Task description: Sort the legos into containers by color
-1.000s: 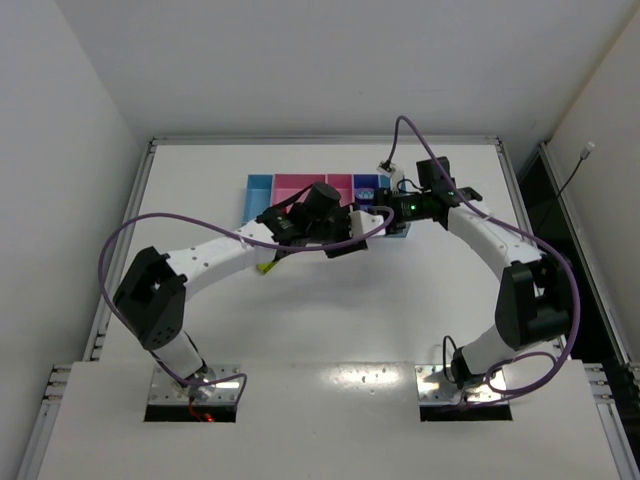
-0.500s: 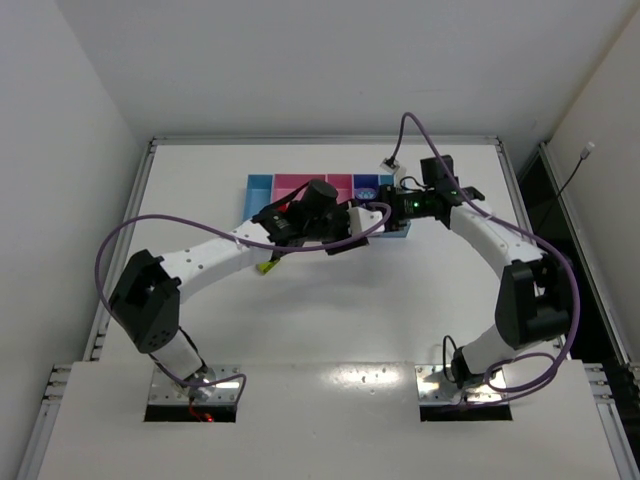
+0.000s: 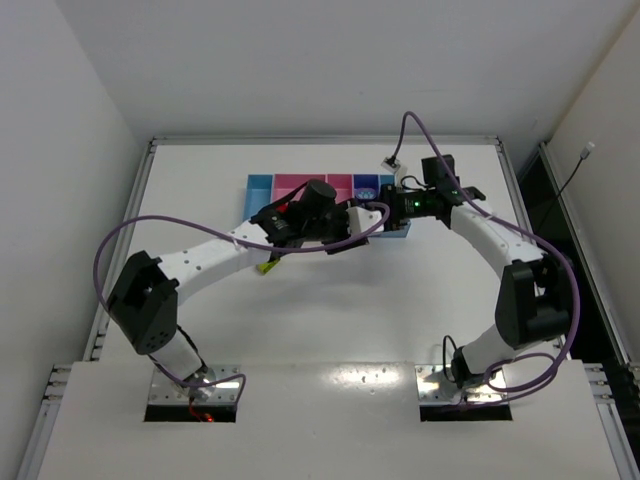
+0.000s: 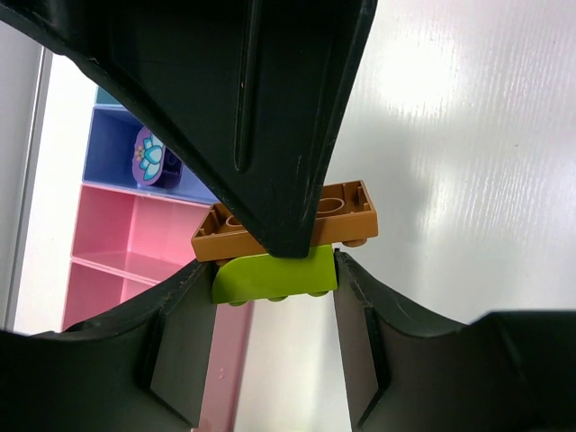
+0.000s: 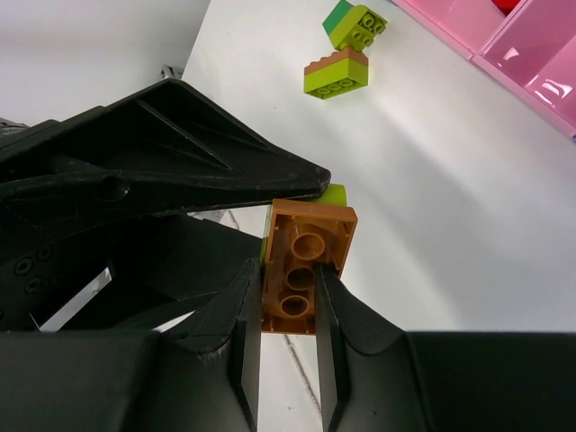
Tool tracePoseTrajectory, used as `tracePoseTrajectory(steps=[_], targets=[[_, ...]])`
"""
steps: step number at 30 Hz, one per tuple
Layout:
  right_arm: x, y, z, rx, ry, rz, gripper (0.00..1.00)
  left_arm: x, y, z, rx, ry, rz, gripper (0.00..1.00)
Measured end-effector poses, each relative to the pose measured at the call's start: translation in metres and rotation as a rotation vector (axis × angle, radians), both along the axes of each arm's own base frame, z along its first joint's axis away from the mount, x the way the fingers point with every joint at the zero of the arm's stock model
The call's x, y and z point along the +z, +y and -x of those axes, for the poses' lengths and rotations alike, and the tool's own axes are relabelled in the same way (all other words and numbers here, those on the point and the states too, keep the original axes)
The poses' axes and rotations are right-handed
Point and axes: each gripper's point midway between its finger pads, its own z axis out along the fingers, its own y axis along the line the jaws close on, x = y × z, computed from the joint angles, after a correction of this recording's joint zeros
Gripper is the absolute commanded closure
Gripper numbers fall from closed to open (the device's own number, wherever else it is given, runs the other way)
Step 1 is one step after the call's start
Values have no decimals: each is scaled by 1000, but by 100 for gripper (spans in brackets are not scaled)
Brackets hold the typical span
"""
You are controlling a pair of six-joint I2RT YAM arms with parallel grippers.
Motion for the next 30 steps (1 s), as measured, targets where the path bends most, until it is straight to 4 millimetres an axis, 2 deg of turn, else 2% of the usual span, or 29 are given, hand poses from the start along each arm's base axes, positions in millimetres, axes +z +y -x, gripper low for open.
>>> tracePoseTrajectory(steps=[27,30], targets=[[12,-12,3,20,-8,-36,100,12,-3,5,-32,-56,80,88],[12,-15,2,15,-27,-23,100,3,5,12,-31,-27,52,88]])
